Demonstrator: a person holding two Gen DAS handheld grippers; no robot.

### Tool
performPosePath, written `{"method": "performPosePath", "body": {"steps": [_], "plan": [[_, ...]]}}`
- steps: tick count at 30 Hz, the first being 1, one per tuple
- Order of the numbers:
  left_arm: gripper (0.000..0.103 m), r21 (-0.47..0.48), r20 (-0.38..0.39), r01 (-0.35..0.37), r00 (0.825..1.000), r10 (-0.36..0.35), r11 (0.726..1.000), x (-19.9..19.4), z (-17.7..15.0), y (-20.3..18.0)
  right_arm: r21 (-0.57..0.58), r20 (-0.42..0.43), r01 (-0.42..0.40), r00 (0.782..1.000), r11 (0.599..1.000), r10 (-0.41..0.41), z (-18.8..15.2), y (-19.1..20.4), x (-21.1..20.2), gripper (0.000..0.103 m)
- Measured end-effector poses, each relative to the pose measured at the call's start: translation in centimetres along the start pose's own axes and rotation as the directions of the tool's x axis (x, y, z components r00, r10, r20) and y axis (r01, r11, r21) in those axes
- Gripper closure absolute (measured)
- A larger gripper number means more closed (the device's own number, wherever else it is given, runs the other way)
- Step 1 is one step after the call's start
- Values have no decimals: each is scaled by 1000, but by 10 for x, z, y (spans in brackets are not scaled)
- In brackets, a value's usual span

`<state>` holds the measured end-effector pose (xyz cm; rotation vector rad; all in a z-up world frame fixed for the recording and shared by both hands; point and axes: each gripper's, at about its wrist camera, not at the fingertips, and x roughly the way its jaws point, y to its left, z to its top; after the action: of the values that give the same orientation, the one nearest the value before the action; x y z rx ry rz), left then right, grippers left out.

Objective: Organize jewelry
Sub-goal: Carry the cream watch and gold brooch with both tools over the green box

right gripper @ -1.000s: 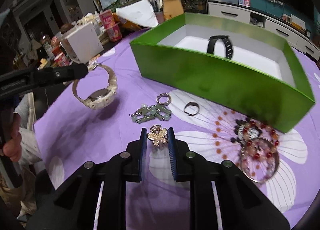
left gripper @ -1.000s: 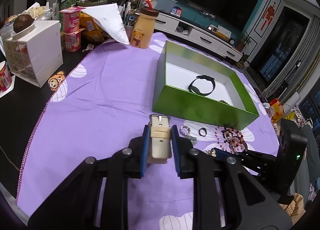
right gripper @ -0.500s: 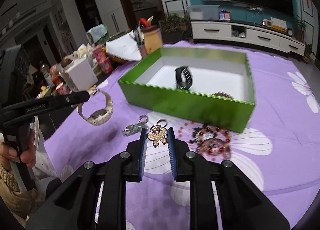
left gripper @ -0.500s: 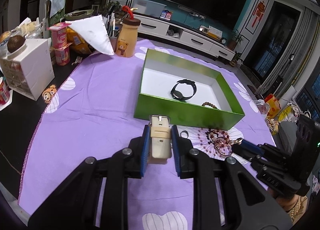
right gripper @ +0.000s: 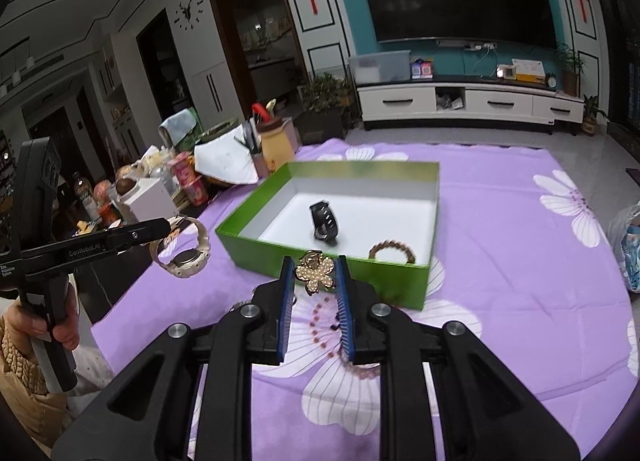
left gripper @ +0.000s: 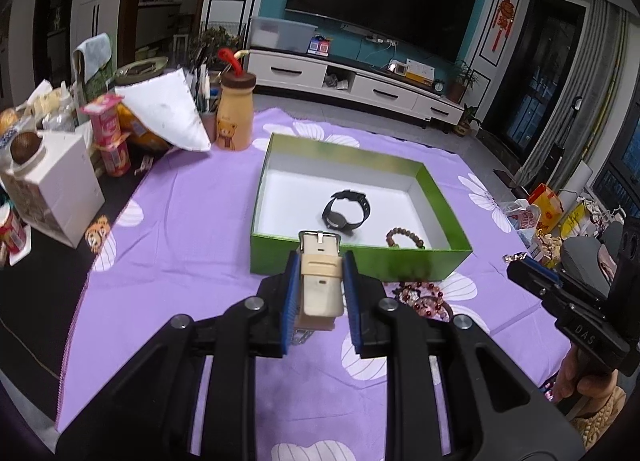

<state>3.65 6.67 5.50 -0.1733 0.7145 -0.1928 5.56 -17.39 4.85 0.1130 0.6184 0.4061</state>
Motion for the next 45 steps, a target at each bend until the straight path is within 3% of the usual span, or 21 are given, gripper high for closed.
{"method": "performPosePath", "body": {"steps": [14,25,33,45], "plan": [[82,55,51,-1,999,-2,999,2,32,-27,13,90,21,996,1000,-22,28,-18,-16,83],[82,86,58,-8,998,3,996,21,51,-41,7,105,25,994,1000,-26,43,-25,-8,83],[82,92,39,-25,999,21,995,48,63,-45,24,78,14,997,1000,-16,52,-36,11,83],[82,104,-50,-68,996,73,992,108,65,-36,41,-19,14,1000,999,-13,57,-46,64,83]]}}
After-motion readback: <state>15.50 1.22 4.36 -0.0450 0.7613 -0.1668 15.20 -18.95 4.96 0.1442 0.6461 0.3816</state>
